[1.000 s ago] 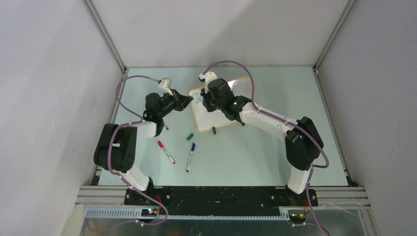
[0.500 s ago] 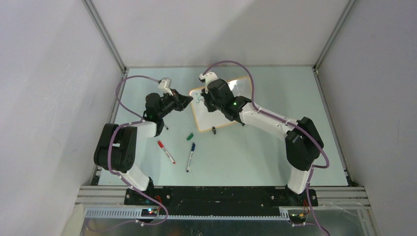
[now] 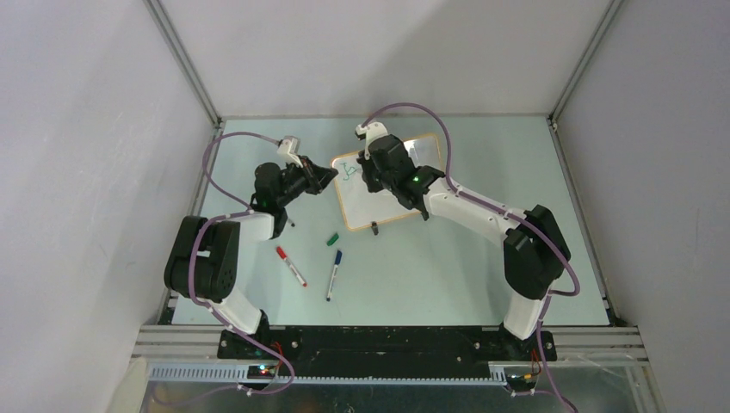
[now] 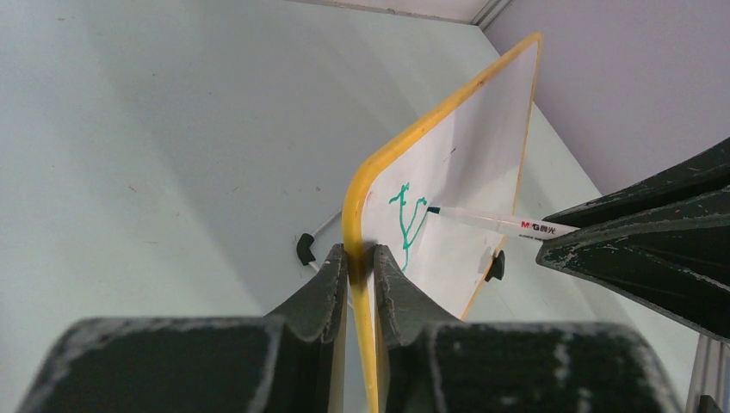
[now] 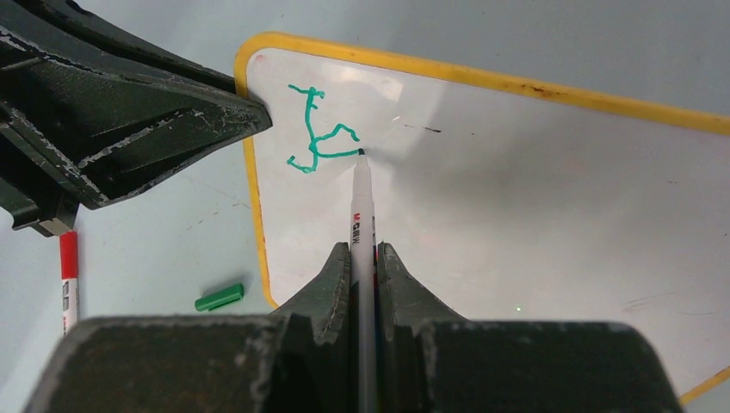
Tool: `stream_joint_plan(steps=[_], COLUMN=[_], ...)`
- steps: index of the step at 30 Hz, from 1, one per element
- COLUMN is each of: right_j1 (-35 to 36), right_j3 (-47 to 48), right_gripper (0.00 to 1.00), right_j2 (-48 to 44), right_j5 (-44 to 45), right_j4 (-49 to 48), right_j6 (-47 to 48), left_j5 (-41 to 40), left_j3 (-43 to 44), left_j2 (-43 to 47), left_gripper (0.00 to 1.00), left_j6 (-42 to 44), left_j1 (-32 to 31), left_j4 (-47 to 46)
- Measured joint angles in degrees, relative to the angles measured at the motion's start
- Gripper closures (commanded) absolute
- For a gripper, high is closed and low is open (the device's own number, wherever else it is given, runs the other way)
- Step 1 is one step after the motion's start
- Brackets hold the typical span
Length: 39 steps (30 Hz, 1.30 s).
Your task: Write a sentence on the whiteboard
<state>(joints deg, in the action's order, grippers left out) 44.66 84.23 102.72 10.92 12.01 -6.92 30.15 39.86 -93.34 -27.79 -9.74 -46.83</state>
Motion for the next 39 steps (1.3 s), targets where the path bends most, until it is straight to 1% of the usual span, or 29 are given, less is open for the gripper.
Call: stream_joint_plan(steps=[33, 37, 39], right_j1=[-0.28, -0.13, -0.13], right_j3=[1.64, -1.18, -5.01], right_gripper=[1.0, 1.0, 1.0], right_j2=[0.15, -1.66, -4.48], right_j5=[-2.34, -2.34, -2.38], right_j4=[-0.26, -2.08, -3.91], right_j6=[-0.55, -0.55, -0.57], left_j5=[0.07, 0.09, 0.07], left_j3=[0.0, 0.0, 0.0], left_j2=[0.02, 0.02, 0.02], left_gripper=[1.0, 1.0, 1.0], left_j6=[0.44, 0.44, 0.44], left_j1=[-0.04, -0.04, -0.04], left_j4=[-0.13, -0.13, -0.13])
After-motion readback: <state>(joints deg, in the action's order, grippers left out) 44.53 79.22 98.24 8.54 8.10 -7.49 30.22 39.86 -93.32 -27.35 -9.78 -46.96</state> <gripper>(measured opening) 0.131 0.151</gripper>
